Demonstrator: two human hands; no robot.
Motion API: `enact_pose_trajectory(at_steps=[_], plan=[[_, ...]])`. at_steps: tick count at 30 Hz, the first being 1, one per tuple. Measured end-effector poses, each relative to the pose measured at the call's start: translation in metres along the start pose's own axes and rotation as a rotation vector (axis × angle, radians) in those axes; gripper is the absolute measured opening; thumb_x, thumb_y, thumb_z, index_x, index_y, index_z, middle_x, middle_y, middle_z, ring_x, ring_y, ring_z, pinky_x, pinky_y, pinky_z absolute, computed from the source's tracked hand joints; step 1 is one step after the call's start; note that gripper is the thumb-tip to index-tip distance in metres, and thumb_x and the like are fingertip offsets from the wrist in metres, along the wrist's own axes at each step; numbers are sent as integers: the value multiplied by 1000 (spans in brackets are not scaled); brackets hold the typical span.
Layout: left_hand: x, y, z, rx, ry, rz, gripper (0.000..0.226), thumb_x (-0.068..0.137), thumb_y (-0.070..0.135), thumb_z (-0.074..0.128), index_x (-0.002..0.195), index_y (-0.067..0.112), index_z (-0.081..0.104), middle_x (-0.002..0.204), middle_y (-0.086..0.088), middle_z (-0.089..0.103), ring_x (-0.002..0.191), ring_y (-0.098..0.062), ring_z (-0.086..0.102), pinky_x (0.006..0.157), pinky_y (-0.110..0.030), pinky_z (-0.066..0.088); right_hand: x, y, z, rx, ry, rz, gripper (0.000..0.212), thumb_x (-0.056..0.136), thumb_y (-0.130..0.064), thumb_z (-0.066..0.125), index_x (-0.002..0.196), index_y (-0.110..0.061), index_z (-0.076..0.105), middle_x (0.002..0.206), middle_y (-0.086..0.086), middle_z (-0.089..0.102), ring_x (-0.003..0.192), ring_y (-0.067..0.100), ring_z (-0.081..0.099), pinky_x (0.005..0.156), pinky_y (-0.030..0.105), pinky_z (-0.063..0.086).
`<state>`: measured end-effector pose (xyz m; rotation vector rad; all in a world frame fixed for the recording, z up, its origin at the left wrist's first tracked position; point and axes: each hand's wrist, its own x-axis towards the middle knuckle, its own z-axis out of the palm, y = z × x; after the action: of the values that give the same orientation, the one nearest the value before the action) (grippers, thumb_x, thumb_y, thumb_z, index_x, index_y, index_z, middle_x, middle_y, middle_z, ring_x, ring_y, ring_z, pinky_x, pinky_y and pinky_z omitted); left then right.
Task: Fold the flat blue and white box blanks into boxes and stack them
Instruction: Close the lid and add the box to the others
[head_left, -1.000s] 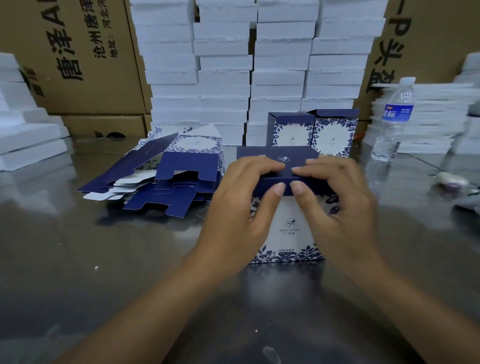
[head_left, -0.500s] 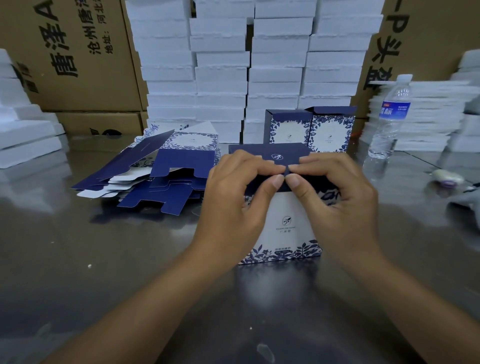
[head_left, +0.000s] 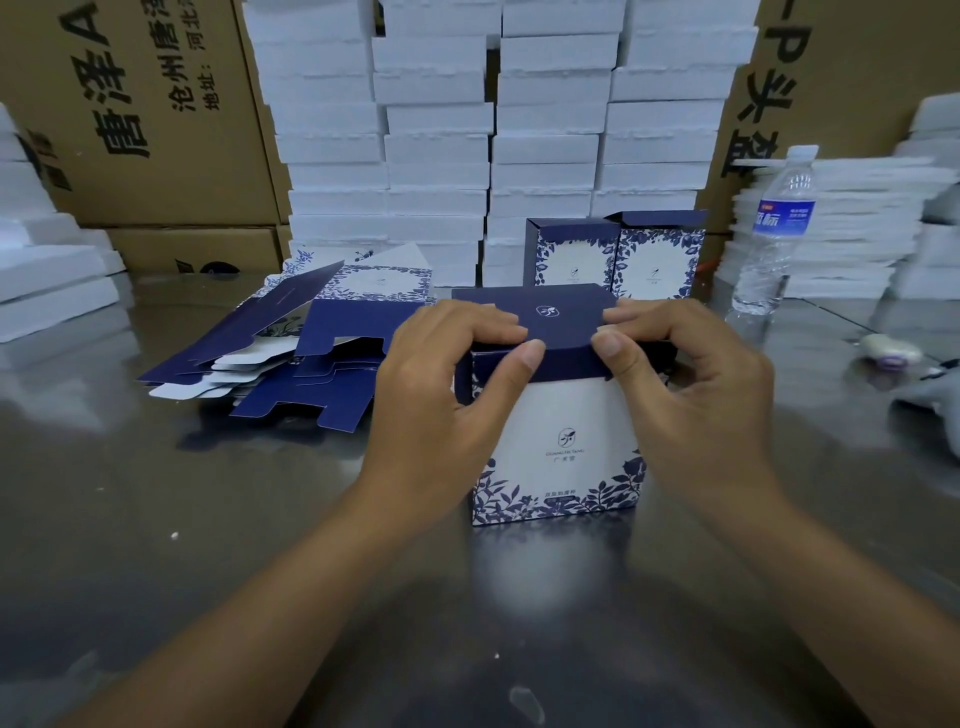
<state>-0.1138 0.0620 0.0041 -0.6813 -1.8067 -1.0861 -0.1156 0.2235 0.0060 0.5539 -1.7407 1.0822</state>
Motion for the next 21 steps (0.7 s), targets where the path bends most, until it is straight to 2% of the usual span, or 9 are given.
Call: enact_pose_trajectory(at_steps=[3,7,11,13,16,21], plan=[[1,1,0,-14,1,-1,21,85,26,60,85,6,67,90,10,62,94,-6,60,87,-48,48,1,0,0,-5,-3,-11,5,84,-20,65,80,-21,62,83,-13,61,88,2,61,81,23,49],[2,0,-3,-25,-25,-21,10,85,18,63,85,9,67,89,9,63,94,-6,60,89,-46,47,1,3,0,52,-12,33,7,83,-32,66,80,-35,61,89,-19,64,93,2,63,82,26,50],[4,-7,-6,-51,-39,-78,11,89,19,58,88,13,67,94,11,65,101,-4,61,98,-45,45,-2,7,2,216,13,229,2,78,-44,65,77,-43,66,94,-17,69,100,5,63,82,41,53],[4,-10,-6,-67,-25,-88,13,89,20,58,90,11,68,97,12,65,105,-4,61,102,-41,44,-1,9,2,177,6,219,4,78,-46,63,76,-44,65,95,-21,67,99,3,62,80,45,54],[3,-13,-5,-112,16,-121,9,88,22,58,90,16,65,99,10,66,110,-6,62,97,-30,48,1,9,2,135,-10,180,6,81,-45,61,76,-47,64,93,-24,65,97,2,62,78,41,55],[1,-17,-6,-119,24,-131,12,92,24,55,89,15,63,101,17,64,110,-5,62,96,-32,49,0,12,2,137,20,172,8,83,-43,59,78,-46,65,93,-24,66,96,2,62,75,25,51]])
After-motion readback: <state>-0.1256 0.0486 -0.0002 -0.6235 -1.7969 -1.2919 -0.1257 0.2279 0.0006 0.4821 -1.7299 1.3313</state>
